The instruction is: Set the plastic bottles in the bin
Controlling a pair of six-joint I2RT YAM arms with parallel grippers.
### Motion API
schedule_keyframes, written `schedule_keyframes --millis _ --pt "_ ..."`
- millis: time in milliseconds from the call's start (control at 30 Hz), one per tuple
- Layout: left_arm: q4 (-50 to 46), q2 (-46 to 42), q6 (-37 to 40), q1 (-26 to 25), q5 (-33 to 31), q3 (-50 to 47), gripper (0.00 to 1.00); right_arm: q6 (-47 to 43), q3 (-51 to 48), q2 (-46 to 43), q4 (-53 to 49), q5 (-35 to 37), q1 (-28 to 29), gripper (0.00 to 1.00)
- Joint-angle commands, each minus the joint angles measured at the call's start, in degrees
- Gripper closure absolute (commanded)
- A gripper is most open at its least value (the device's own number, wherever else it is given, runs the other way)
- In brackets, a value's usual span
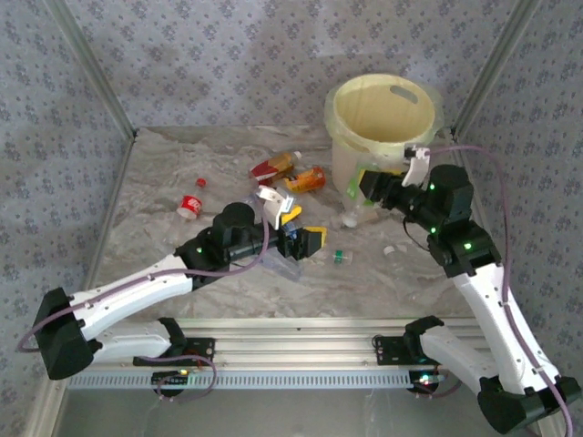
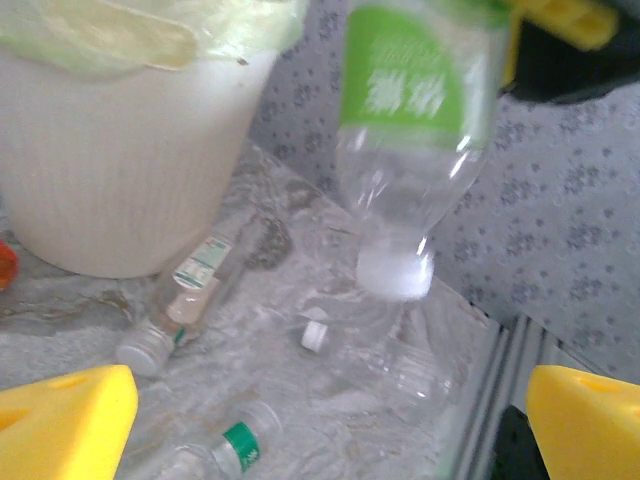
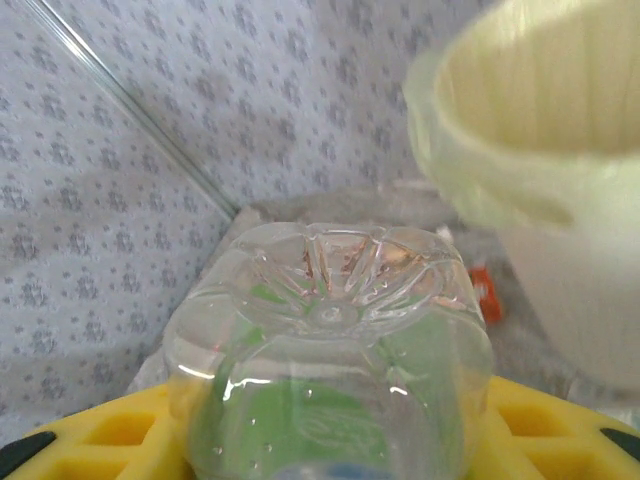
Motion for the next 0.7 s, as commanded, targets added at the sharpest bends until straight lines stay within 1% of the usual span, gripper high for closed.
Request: schedule_keyframes --millis 0,167,300,533,667 --pt "6.43 -2.39 0.58 -0.4 -5.19 -2.17 0.0 -6.02 5.82 2.19 0.44 4.38 -0.57 0.47" --pt "6.59 -3.89 0.06 -0.35 -6.33 -2.8 0.0 -9.49 13.56 8.12 2.02 9.74 -1.36 0.48" --pt "6.06 -5.45 0.17 -0.31 -6.44 -3.31 0.0 -13.1 20.85 14.78 0.31 12.54 -2.47 0.48" --pt "-1.59 -7.42 3.11 -0.3 -6.42 -1.87 0.0 -14.74 31.25 26.31 1.37 13.77 -6.73 0.49" --pt "-5.93 -8.92 4.83 -0.31 -6.68 -1.35 0.0 -15.93 37.15 32.88 -0.47 14.88 -8.39 0.5"
